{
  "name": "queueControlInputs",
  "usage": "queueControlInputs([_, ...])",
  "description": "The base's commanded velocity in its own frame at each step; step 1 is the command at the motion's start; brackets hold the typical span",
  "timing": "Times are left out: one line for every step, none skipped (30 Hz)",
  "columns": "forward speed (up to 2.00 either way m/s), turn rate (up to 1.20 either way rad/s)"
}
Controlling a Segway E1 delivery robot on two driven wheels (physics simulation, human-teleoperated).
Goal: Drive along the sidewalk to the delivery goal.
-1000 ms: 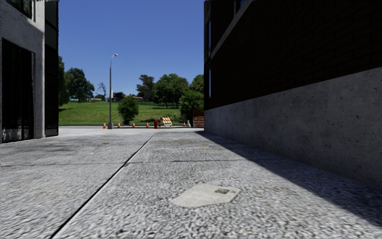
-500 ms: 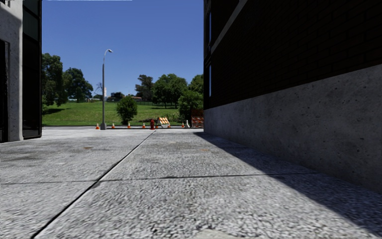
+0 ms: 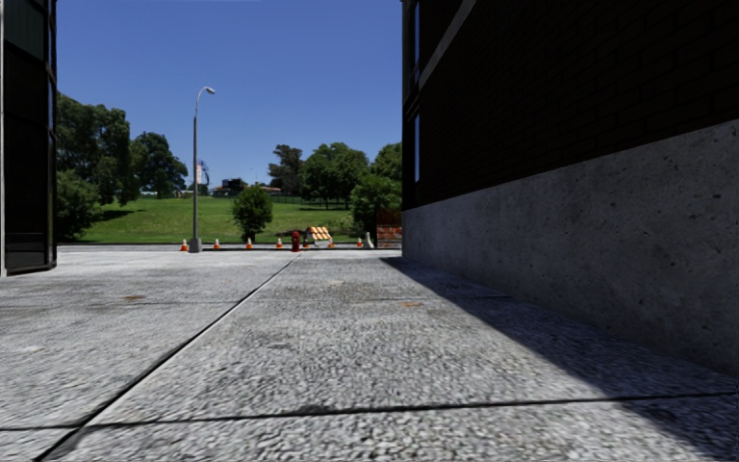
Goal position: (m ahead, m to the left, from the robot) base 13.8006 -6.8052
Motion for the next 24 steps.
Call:
queueControlInputs([2.0, 0.2])
queueControlInputs([2.0, 0.2])
queueControlInputs([2.0, 0.22])
queueControlInputs([2.0, 0.22])
queueControlInputs([2.0, 0.23])
queueControlInputs([2.0, 0.23])
queueControlInputs([2.0, 0.23])
queueControlInputs([2.0, 0.23])
queueControlInputs([2.0, 0.23])
queueControlInputs([2.0, 0.24])
queueControlInputs([2.0, 0.24])
queueControlInputs([2.0, 0.26])
queueControlInputs([2.0, 0.26])
queueControlInputs([2.0, 0.28])
queueControlInputs([2.0, 0.3])
queueControlInputs([2.0, 0.31])
queueControlInputs([2.0, 0.32])
queueControlInputs([2.0, 0.32])
queueControlInputs([2.0, 0.32])
queueControlInputs([2.0, 0.32])
queueControlInputs([2.0, 0.32])
queueControlInputs([2.0, 0.33])
queueControlInputs([2.0, 0.33])
queueControlInputs([2.0, 0.34])
